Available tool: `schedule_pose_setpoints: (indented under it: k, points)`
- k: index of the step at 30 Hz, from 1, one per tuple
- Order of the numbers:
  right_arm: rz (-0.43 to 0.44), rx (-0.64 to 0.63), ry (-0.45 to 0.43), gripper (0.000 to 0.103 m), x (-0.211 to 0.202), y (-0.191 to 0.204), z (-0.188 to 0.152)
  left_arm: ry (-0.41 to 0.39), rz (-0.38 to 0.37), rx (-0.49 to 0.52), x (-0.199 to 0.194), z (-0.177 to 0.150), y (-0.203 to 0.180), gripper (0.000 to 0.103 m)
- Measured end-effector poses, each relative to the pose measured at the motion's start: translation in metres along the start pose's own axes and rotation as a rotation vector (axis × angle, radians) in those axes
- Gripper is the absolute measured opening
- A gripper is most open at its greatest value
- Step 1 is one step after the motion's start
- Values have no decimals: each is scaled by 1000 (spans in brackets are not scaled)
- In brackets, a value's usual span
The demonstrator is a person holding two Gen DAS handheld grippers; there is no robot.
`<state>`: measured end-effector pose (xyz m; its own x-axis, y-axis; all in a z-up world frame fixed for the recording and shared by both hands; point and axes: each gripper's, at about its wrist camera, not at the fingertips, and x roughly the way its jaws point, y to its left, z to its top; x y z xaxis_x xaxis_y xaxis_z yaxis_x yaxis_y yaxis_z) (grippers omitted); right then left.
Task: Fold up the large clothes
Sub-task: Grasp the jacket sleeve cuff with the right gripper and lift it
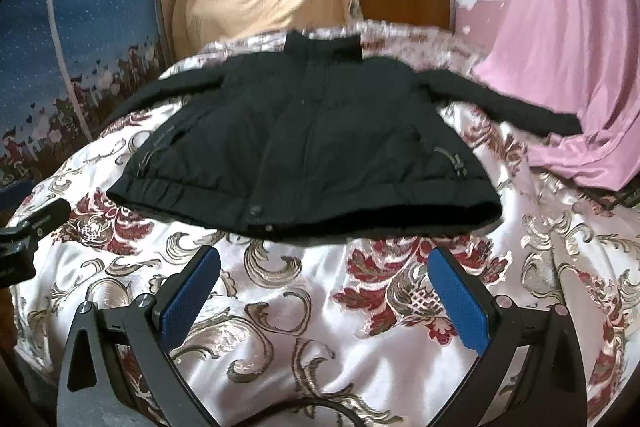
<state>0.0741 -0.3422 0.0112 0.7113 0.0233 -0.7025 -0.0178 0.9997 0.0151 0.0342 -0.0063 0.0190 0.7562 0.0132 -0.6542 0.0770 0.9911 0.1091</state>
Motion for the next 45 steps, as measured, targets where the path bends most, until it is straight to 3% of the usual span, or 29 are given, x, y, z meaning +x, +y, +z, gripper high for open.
schedule_pose_setpoints:
  k: [9,17,25,31,35,38,45]
  points:
    - [4,27,64,102,15,-40,41,97,1,26,36,50,-2,103]
    - [3,120,52,102,53,-95,92,124,-51,75,99,112,-39,103]
    - [-106,342,-38,102,99,-218,141,134,-111,169,192,166,-130,103]
    - [-252,418,-41,102,149,-315,174,60,-124,222,257,201,-205,103]
    - [-167,544,-18,102,196,-371,186,61,-129,252,299,215,-250,103]
    - [-148,658,-11,102,232,-397,187,67,-138,257,327,224,-272,103]
    - [-249,875,-28,102,265,-428,159,100,-214,221,388,266,-316,103]
